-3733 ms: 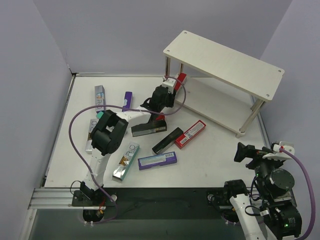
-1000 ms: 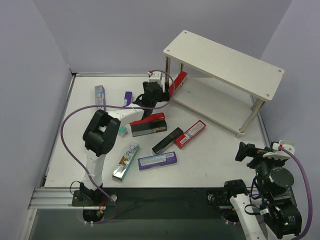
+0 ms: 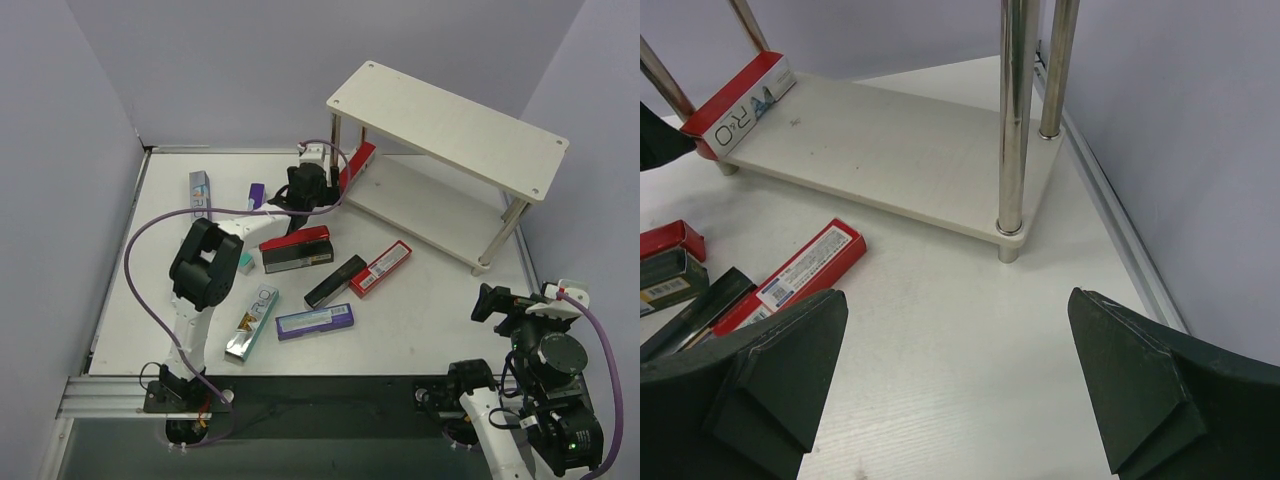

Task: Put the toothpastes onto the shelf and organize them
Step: Place the toothpaste on the shelf, then pick up the toothpaste from the center of the board.

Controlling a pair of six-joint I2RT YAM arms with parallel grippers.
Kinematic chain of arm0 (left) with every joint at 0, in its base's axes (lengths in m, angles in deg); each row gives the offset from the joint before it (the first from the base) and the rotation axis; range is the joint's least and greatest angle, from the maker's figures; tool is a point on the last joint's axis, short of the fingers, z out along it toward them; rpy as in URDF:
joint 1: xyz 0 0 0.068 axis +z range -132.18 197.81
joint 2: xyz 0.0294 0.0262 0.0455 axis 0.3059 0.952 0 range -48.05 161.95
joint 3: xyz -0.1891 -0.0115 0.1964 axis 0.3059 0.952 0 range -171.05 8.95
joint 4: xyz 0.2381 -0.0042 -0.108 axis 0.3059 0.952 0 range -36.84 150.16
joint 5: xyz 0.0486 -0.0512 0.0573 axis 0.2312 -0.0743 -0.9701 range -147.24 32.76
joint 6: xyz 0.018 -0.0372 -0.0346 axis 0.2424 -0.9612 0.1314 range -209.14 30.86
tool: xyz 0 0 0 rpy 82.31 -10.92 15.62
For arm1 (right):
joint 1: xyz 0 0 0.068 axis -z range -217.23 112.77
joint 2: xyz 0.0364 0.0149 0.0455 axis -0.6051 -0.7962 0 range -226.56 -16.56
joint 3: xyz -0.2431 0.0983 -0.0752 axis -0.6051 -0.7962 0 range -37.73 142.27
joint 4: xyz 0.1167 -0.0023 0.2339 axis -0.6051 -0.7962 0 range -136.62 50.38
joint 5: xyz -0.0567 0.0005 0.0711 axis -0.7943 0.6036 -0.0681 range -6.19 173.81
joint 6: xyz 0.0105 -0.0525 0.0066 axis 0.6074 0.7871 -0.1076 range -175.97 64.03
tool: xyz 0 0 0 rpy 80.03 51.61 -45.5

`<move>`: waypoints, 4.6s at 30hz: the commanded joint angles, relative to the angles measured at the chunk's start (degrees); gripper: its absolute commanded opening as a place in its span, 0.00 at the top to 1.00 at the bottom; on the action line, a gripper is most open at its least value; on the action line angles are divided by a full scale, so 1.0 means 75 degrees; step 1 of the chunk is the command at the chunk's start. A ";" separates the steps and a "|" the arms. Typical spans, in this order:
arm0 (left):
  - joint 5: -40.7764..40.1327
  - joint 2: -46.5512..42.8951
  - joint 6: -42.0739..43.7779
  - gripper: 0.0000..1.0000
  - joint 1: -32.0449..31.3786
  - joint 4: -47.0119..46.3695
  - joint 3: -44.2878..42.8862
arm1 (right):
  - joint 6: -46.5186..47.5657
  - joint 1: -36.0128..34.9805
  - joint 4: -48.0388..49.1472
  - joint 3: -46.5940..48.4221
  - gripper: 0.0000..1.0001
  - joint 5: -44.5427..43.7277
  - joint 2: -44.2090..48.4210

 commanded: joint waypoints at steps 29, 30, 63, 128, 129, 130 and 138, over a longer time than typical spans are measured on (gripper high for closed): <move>0.1312 -0.2026 0.0384 0.09 0.0112 -0.0863 0.2134 | -0.0464 -0.0023 0.0156 -0.0082 0.00 0.0469 -0.0245; 0.1476 -0.2317 0.0408 0.08 0.0100 -0.0910 0.2345 | -0.0524 -0.0034 0.0144 -0.0128 0.00 0.0528 -0.0280; 0.0729 -0.2016 0.2435 0.06 -0.3697 0.2101 0.2243 | -0.1368 -0.0034 0.0121 -0.0644 0.00 0.1056 -0.0597; 0.4418 -0.1326 -0.3738 0.58 -0.0955 -0.2150 0.1844 | -0.0243 -0.0034 0.0039 -0.0457 0.00 0.1056 0.0059; 0.4535 -0.1197 -0.4158 0.58 -0.0815 -0.2257 0.1738 | -0.0231 -0.0034 0.0039 -0.0445 0.00 0.1032 0.0071; 0.4745 -0.0929 -0.4371 0.57 -0.0756 -0.2362 0.1505 | -0.0231 -0.0023 0.0039 -0.0445 0.00 0.0997 0.0094; 0.5169 0.0104 -0.5813 0.51 -0.0346 -0.2481 0.0589 | -0.0243 -0.0034 0.0039 -0.0469 0.00 0.0798 0.0165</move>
